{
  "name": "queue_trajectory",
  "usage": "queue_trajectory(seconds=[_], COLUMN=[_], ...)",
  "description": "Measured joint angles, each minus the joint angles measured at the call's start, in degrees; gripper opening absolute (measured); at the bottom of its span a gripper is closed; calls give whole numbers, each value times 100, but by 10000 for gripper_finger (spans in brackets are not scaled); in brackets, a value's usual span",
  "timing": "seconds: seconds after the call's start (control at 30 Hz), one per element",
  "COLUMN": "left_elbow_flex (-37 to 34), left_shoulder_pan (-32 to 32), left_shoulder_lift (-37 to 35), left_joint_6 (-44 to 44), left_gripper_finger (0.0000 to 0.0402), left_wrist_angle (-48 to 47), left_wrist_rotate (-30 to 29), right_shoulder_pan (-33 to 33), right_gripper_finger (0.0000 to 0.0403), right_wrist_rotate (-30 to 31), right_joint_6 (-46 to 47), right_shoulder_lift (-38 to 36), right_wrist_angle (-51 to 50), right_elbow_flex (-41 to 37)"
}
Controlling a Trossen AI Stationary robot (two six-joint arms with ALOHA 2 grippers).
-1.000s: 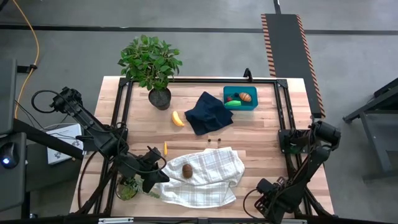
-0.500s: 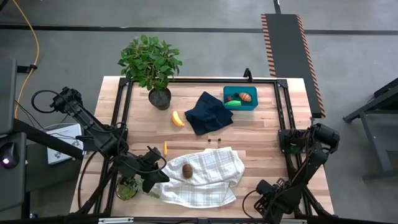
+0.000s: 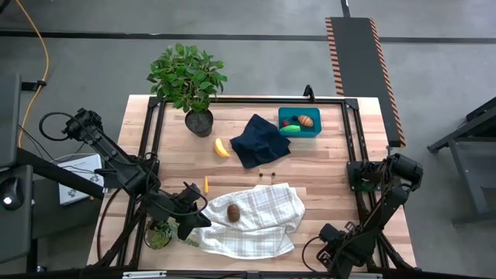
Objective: Pick and placing Produce into tupperware
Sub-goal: Put the red cherry into the blue bin
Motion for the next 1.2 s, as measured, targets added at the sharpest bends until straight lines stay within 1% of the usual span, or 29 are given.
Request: queue_trajectory(seconds=[0.5,0.73,0.87,1.03,1.2], left_elbow_flex=[0,0,0,0,0], left_shoulder_pan=[0,-1,-2,-1,0], left_shoulder_lift=[0,0,0,-2,-2], left_joint_6=[58,140,151,300,470], left_gripper_finger=[40,40,40,40,40], left_wrist_angle=[-7,-9,-9,-7,-4], left_wrist_rotate=[0,-2,-2,-2,-4], right_shoulder_pan=[0,0,-12,-174,-534], right_gripper_finger=[86,83,83,83,83], right_wrist_rotate=[-7,-252,-262,-239,-221], right_joint_6=[3,53,101,41,-315], right_shoulder_lift=[-2,-4,-89,-184,-195], right_wrist_angle=[-20,-1,115,177,186], right_elbow_flex=[0,0,0,153,458])
